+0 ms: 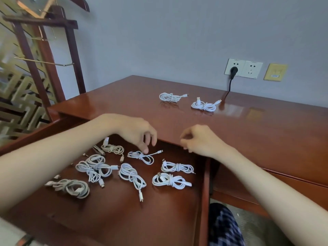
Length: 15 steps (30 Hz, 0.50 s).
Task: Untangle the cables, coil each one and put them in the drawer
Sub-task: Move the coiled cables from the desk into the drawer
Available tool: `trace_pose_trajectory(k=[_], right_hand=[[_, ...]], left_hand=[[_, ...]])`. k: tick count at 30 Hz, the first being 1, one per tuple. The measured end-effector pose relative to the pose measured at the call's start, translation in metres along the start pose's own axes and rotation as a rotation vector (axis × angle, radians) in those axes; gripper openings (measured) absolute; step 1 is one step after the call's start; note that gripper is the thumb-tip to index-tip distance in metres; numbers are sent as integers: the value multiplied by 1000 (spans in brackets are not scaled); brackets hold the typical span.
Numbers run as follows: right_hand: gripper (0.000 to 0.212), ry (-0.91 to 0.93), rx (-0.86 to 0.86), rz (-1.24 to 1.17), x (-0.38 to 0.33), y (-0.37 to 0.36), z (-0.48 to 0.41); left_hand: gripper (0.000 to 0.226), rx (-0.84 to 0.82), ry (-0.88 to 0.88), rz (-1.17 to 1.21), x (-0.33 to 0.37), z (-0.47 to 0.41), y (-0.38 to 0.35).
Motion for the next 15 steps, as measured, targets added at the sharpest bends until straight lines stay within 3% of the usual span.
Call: trace_pose_trajectory(k=[3,5,12,15], right_hand=[[12,-42,153,-4,17,23,-26],[13,-75,215,11,31,31,-45],[47,-262,289,182,87,30,-99],[51,-200,328,300,86,27,-111]], left_hand=[[14,119,-13,-36,-1,-16,35],[13,185,4,-76,-5,-32,52],[45,355,140,-337,-36,-103,83],[55,383,226,-461,-41,-126,80]])
Point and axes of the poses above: each hand's wrist, its own z-axis away from the middle knuckle, its own y-axis out of the back of the hand, x = y × z, the point moved 7 cm from there along -z, towards the middle knuckle, and after that the axes turned 7 degrees about -y, right-handed, at the moved point
